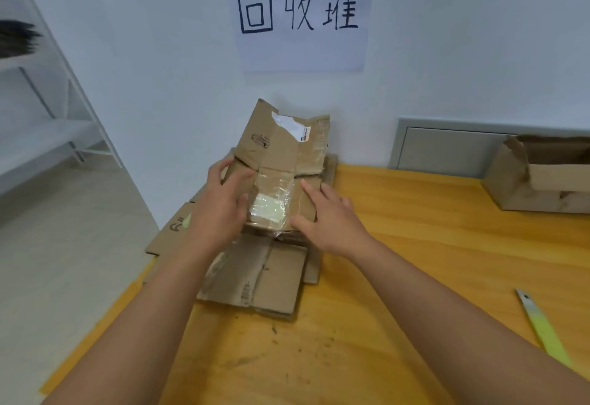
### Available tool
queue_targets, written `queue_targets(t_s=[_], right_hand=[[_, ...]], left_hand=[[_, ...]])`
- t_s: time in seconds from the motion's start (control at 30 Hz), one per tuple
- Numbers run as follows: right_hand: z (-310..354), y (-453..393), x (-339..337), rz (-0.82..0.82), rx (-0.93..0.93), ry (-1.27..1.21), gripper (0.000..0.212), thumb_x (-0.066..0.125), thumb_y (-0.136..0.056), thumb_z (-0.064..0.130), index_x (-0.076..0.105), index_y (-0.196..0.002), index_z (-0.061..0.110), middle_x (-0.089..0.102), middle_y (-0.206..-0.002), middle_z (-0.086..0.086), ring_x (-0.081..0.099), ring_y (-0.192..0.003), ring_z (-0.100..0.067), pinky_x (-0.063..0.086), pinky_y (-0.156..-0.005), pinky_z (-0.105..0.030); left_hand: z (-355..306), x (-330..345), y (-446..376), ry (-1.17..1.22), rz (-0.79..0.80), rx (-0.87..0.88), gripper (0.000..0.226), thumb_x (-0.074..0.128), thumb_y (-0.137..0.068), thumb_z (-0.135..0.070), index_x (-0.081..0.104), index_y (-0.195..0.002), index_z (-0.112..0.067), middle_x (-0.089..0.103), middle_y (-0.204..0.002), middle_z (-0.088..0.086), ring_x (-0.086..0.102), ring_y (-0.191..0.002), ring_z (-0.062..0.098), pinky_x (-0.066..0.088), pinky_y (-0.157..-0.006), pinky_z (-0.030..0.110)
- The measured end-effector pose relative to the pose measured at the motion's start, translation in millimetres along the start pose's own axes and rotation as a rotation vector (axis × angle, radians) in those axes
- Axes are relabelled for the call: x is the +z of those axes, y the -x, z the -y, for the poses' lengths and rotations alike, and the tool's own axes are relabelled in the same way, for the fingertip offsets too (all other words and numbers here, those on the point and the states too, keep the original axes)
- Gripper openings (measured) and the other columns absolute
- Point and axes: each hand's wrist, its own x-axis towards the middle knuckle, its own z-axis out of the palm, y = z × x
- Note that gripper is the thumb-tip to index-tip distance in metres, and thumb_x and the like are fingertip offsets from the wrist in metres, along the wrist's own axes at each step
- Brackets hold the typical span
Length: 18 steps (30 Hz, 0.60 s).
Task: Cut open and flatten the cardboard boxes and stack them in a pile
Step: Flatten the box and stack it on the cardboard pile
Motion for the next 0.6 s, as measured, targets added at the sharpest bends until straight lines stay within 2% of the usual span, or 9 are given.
queue_targets(t_s=[0.07,0.17,0.23,0.3,0.37,0.43,0.6], right_hand=[[-2,-20,9,0.013,0.013,0.054,0.077,0.046,-0.094,0.063,0.004,-0.156,0.043,0.005,-0.166,0.003,0.009,-0.149,-0.034,0.022,-0.118,-0.049],[-11,-36,26,0.023,0.064,0.090,0.076,0.040,-0.094,0.068,0.006,-0.156,0.041,0.000,-0.167,-0.003,0.003,-0.151,-0.034,0.019,-0.120,-0.050],[-17,-38,37,-0.046,0.049,0.124,0.072,0.036,-0.096,0.067,0.013,-0.156,0.036,0.000,-0.166,-0.007,0.001,-0.151,-0.032,0.018,-0.120,-0.049],[-18,-37,44,-0.152,-0.053,0.186,0.066,0.032,-0.099,0.063,0.024,-0.155,0.028,0.007,-0.166,-0.006,0.004,-0.152,-0.028,0.018,-0.120,-0.045],[-18,-38,48,-0.160,-0.153,0.219,0.065,0.025,-0.101,0.060,0.027,-0.155,0.024,0.012,-0.166,-0.003,0.004,-0.153,-0.021,0.015,-0.122,-0.041],[-19,-41,53,-0.084,-0.189,0.214,0.067,0.019,-0.101,0.060,0.019,-0.157,0.023,0.006,-0.167,0.002,-0.002,-0.153,-0.015,0.009,-0.124,-0.040],[-25,-47,63,0.039,-0.153,0.191,0.068,0.017,-0.102,0.061,0.002,-0.159,0.027,-0.014,-0.165,0.009,-0.016,-0.151,-0.009,-0.002,-0.124,-0.042]], left_hand=[[12,9,-15,-0.109,0.000,-0.015,0.034,0.059,-0.092,-0.010,0.060,-0.123,-0.023,0.033,-0.153,0.005,0.054,-0.106,0.022,0.049,-0.082,0.038],[22,32,-18,-0.267,0.057,-0.034,0.027,0.051,-0.097,-0.023,0.065,-0.118,-0.017,0.040,-0.150,0.013,0.045,-0.127,0.037,0.038,-0.102,0.045],[23,46,-10,-0.294,0.094,-0.013,0.041,0.035,-0.101,-0.036,0.063,-0.124,-0.016,0.044,-0.147,0.013,0.042,-0.131,0.036,0.034,-0.107,0.045],[21,55,-3,-0.282,0.121,-0.020,0.052,0.026,-0.102,-0.046,0.056,-0.134,-0.018,0.045,-0.148,0.011,0.038,-0.136,0.034,0.029,-0.112,0.043],[22,60,0,-0.280,0.178,-0.069,0.060,0.021,-0.099,-0.057,0.046,-0.144,-0.026,0.036,-0.155,0.010,0.025,-0.146,0.032,0.020,-0.118,0.044],[22,63,0,-0.309,0.216,-0.092,0.068,0.012,-0.094,-0.063,0.038,-0.149,-0.030,0.029,-0.159,0.009,0.017,-0.149,0.031,0.015,-0.120,0.045],[24,71,4,-0.300,0.316,-0.141,0.059,0.020,-0.101,-0.056,0.019,-0.156,-0.033,0.006,-0.166,0.006,-0.004,-0.152,0.026,-0.003,-0.121,0.041]])
